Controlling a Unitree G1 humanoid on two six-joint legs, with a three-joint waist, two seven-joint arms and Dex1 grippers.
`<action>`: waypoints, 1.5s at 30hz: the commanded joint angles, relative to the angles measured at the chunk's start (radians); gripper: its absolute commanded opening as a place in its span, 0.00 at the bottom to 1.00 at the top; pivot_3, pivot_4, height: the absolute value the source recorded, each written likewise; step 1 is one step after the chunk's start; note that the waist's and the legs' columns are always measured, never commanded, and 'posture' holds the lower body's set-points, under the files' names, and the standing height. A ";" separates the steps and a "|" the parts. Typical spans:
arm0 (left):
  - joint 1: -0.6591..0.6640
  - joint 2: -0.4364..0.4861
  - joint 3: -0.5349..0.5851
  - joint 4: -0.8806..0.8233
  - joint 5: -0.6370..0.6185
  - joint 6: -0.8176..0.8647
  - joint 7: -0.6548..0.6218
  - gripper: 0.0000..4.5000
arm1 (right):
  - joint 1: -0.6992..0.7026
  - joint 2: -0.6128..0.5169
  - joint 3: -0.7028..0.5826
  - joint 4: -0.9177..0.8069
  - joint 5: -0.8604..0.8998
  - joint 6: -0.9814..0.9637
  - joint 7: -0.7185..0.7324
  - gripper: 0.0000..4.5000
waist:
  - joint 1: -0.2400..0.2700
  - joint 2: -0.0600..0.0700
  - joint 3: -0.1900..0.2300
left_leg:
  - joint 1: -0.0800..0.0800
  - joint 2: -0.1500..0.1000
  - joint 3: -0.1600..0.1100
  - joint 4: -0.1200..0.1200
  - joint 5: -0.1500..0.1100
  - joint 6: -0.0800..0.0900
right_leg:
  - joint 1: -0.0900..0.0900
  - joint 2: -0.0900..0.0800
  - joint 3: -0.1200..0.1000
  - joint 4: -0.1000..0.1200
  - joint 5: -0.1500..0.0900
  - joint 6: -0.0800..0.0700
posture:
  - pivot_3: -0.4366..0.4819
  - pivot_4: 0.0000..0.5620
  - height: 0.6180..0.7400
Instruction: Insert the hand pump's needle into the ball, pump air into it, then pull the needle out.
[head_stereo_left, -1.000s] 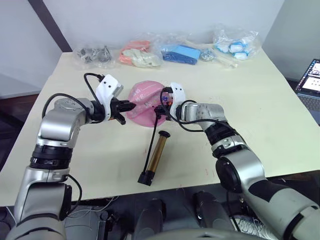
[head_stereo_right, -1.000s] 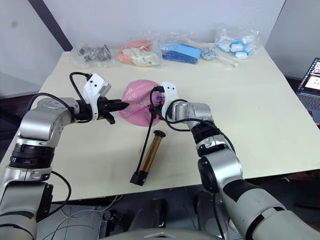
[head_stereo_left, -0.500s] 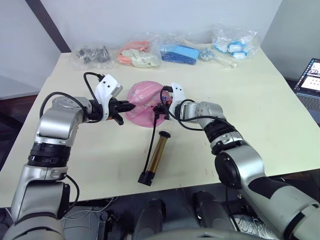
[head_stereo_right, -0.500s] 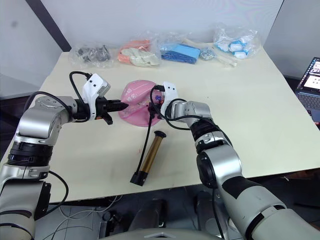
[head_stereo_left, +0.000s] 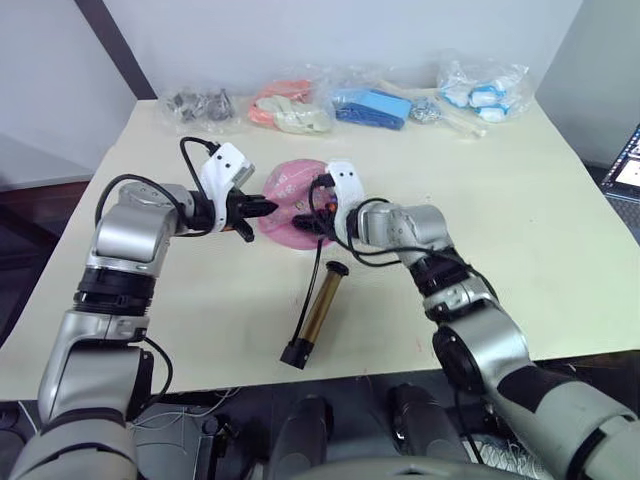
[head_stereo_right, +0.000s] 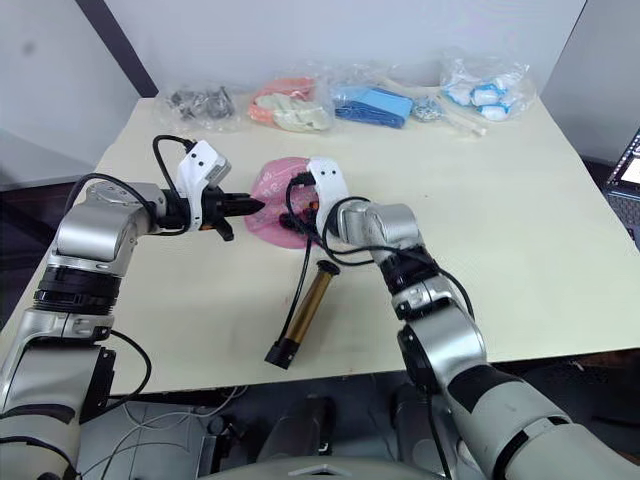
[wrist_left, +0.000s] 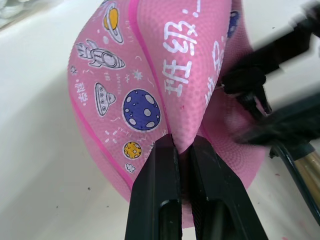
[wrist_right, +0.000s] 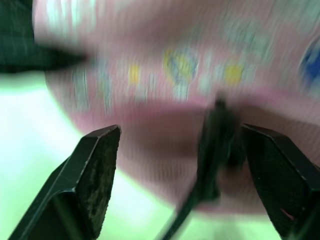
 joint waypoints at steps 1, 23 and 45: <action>-0.001 -0.004 -0.022 0.037 0.027 -0.004 -0.005 0.00 | 0.071 -0.037 0.094 -0.241 -0.037 0.054 -0.002 0.90 | 0.003 0.000 0.000 | 0.000 0.000 0.000 0.000 0.000 0.000 | 0.000 0.000 0.000 0.000 0.000 0.000 | 0.48 0.27 1.00; -0.026 -0.021 -0.013 0.054 0.055 -0.021 -0.012 0.00 | 0.173 0.043 0.033 -0.437 -0.126 0.030 -0.137 0.72 | 0.004 0.000 0.000 | -0.001 0.000 0.000 0.001 0.001 -0.001 | 0.000 0.000 -0.002 0.000 0.000 0.000 | 0.48 0.27 1.00; -0.012 -0.028 0.002 0.049 0.061 -0.029 -0.001 0.00 | 0.059 0.062 0.013 -0.251 -0.126 -0.060 -0.108 0.51 | 0.005 0.000 0.000 | -0.001 0.000 0.001 0.001 0.001 -0.001 | 0.000 0.000 -0.003 0.000 0.000 0.000 | 0.48 0.27 1.00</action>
